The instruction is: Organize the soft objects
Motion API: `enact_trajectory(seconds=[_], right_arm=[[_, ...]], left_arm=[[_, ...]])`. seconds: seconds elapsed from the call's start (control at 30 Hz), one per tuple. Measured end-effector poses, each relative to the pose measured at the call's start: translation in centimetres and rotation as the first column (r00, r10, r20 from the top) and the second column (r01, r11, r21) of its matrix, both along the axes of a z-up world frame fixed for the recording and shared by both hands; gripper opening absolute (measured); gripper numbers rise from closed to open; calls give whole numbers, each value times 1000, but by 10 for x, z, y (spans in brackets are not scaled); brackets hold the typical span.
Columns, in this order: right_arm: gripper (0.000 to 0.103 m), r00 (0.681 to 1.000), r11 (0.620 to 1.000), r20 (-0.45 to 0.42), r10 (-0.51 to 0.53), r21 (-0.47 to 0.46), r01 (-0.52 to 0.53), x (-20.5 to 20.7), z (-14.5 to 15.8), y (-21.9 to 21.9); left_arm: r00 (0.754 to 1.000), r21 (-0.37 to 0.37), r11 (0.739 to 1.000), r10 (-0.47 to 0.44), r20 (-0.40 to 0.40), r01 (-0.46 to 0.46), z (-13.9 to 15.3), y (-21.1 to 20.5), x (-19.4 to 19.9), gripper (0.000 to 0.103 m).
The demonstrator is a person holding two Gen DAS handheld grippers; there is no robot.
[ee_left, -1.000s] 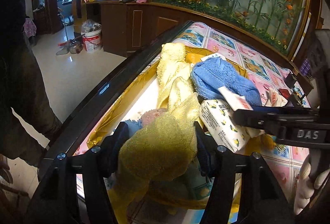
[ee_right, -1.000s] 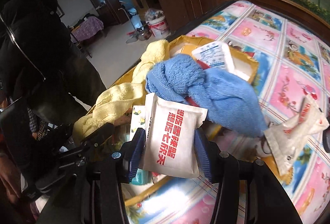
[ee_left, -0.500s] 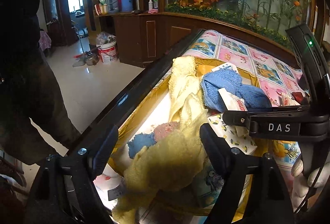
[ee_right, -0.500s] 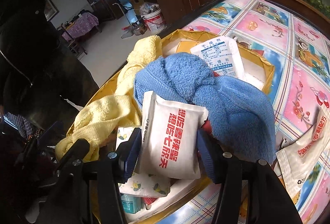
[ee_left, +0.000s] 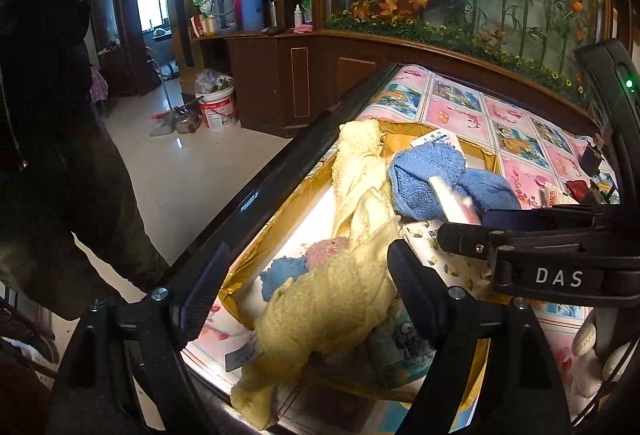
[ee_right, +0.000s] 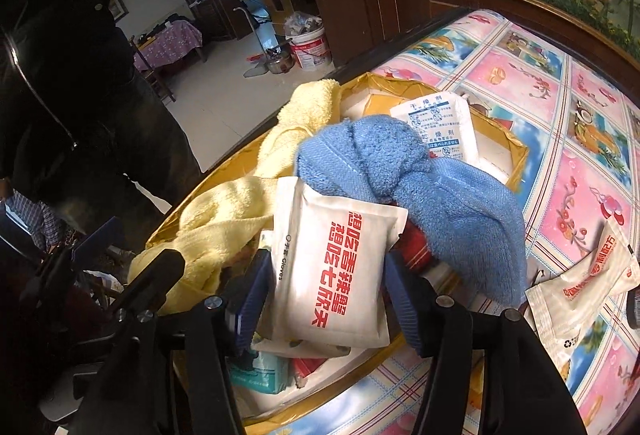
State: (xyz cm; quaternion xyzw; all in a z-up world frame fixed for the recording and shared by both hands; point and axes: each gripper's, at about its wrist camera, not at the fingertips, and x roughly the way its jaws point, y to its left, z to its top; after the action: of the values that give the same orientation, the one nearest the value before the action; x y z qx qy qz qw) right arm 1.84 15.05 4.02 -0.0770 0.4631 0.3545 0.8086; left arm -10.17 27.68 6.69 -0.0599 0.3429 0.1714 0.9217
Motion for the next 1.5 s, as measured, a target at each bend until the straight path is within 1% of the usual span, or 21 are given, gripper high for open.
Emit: enact_trajectory(seconds=[0.37, 0.53, 0.83, 1.03, 1.13, 1.23, 1.33, 1.43, 1.5], right_arm=[[60, 999, 999, 40, -10, 40, 8, -21, 23, -20], [63, 998, 998, 61, -30, 63, 26, -31, 32, -38], [64, 992, 990, 91, -93, 117, 82, -47, 48, -92], [66, 977, 972, 110, -182, 168, 162, -51, 62, -149], [69, 965, 959, 117, -234, 191, 210, -48, 70, -184], [69, 942, 945, 150, -299, 184, 271, -43, 80, -221], [70, 915, 924, 172, -366, 184, 335, -37, 88, -256], [71, 880, 896, 190, -435, 189, 403, -30, 98, -295], [73, 856, 876, 198, -477, 193, 443, -27, 103, -319]], left_arm=[[1000, 31, 999, -13, 22, 12, 16, -13, -12, 82], [999, 55, 998, -27, 26, 26, 22, -24, -18, 82], [997, 103, 993, -64, 31, 61, 35, -52, -24, 82], [995, 149, 984, -99, 28, 94, 44, -75, -25, 82], [992, 177, 977, -123, 24, 117, 49, -88, -23, 82], [987, 176, 973, -158, 29, 150, 56, -99, -22, 82], [977, 147, 969, -209, 44, 200, 68, -106, -18, 82], [961, 116, 958, -271, 61, 263, 81, -117, -7, 82], [947, 75, 948, -316, 65, 311, 86, -123, 4, 82]])
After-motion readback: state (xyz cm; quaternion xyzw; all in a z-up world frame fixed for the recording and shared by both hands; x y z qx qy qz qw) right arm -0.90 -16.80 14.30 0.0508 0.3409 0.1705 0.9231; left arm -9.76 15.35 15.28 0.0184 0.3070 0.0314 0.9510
